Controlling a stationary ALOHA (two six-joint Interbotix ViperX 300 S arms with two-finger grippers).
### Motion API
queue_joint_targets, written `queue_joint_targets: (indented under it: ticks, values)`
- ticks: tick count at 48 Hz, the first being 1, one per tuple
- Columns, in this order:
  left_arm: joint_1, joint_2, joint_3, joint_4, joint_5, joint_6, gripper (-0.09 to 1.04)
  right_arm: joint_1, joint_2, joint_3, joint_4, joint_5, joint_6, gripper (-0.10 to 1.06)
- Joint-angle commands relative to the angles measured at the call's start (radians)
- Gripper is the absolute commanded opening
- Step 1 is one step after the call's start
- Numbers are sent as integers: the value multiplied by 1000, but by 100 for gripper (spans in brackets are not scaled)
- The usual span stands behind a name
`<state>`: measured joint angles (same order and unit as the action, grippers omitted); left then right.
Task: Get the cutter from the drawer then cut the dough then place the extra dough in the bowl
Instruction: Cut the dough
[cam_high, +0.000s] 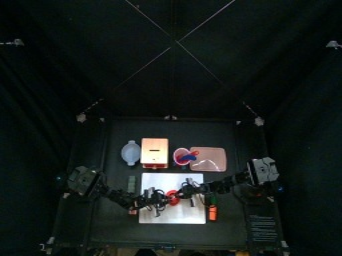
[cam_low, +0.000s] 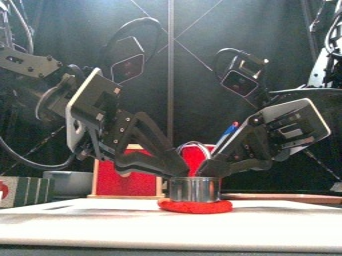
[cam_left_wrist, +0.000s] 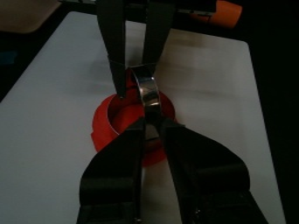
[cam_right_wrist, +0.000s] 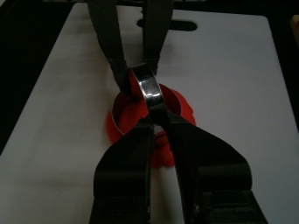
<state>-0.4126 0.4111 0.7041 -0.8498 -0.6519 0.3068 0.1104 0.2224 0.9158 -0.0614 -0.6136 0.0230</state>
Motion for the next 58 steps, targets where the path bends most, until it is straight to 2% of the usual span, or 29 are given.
queue_joint_targets:
  ticks: [1,21,35,45,58]
  values:
    - [-2,63,20,-6,91,-37,60,11,31,-6,6,20,-2,50]
    - [-12,94,26,-49,169,-54,60,25,26,-15,8,21,0,50]
    - [-5,29,26,-38,98,-43,62,32,-9,-40,8,21,-2,51]
    - [40,-74,49,-2,57,28,64,43,-54,-71,8,71,-11,54]
    - [127,-160,80,18,57,186,66,67,-81,-94,21,138,-2,60]
